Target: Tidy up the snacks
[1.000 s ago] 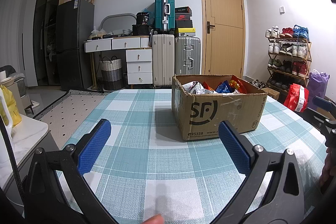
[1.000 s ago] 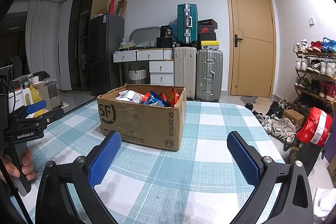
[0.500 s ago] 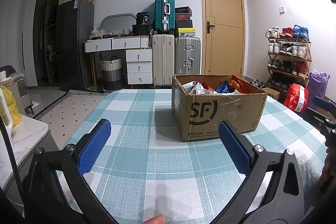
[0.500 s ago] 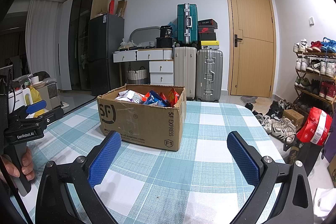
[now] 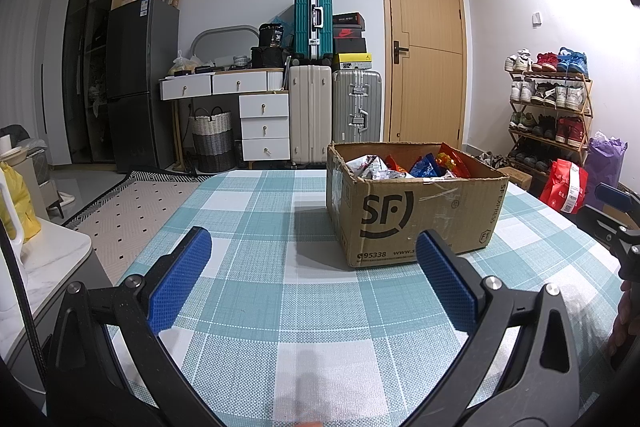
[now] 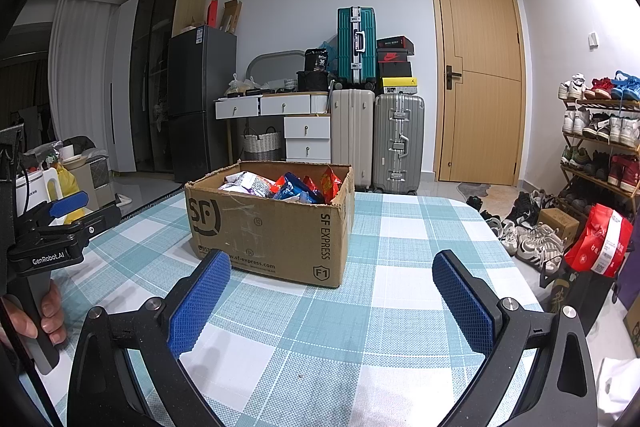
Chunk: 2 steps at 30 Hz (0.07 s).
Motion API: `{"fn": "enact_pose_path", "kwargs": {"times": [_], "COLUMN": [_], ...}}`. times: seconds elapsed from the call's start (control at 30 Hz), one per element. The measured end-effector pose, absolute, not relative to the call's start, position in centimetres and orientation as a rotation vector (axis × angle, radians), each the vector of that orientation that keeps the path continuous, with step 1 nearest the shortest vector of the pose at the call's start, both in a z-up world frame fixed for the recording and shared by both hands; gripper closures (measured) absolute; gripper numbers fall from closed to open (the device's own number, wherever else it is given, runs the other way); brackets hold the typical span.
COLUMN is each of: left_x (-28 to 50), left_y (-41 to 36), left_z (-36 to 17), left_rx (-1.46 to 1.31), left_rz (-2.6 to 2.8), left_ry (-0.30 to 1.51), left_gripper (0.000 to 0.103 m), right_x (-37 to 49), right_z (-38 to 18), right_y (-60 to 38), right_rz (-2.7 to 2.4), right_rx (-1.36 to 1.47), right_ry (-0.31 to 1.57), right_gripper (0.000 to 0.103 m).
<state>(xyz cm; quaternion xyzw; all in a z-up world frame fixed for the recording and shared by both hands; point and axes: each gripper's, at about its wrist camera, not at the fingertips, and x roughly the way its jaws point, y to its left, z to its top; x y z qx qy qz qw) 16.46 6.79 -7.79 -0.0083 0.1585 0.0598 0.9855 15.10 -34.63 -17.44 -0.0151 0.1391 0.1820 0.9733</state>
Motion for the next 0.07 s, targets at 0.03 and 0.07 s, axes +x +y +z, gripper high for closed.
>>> {"fn": "enact_pose_path", "kwargs": {"times": [0.03, 0.07], "left_x": [16.46, 16.66], "left_y": [6.78, 6.94], "left_z": [-7.8, -7.94], "left_rx": [-0.017, -0.017], "left_rz": [0.121, 0.121], "left_ry": [0.319, 0.319], "left_gripper": [0.001, 0.001], "right_x": [15.13, 15.1], "right_z": [-17.47, -17.45], "right_y": [-34.61, -34.63], "right_rz": [0.367, 0.367], "right_rx": [-0.031, -0.03], "right_ry": [0.281, 0.281], "right_gripper": [0.0, 0.0]}}
